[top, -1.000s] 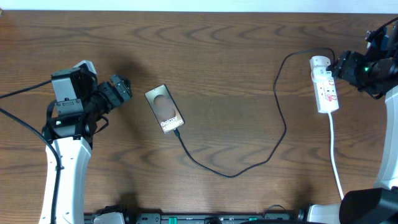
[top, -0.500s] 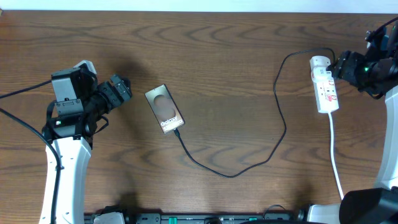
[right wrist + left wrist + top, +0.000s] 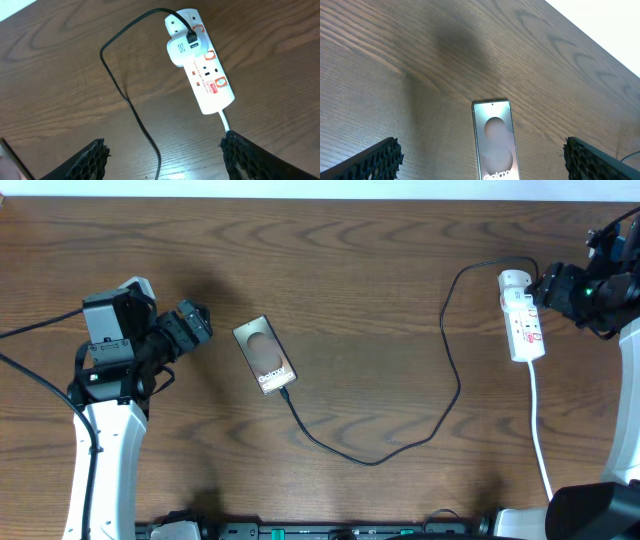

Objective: Plug charger to phone and switch on socket
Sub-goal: 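Lift the right gripper up off the power strip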

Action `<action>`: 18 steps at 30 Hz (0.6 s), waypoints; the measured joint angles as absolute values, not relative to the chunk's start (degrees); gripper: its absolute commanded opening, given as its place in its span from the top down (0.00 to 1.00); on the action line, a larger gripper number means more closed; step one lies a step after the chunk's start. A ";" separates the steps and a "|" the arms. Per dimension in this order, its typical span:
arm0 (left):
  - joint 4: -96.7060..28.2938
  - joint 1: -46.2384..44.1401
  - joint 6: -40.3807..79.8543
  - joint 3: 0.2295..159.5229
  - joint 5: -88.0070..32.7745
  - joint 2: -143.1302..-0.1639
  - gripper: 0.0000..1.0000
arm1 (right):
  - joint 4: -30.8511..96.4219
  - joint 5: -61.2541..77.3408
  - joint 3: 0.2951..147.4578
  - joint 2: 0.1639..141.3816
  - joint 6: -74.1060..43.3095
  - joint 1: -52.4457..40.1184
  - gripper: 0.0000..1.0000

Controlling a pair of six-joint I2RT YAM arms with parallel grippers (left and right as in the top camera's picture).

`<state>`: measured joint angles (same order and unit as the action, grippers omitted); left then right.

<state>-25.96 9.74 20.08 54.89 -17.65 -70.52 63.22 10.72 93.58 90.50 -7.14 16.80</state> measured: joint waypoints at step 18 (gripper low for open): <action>-25.96 9.74 20.08 54.89 -17.67 -70.52 0.02 | 64.16 10.74 93.58 90.50 -6.94 16.69 0.28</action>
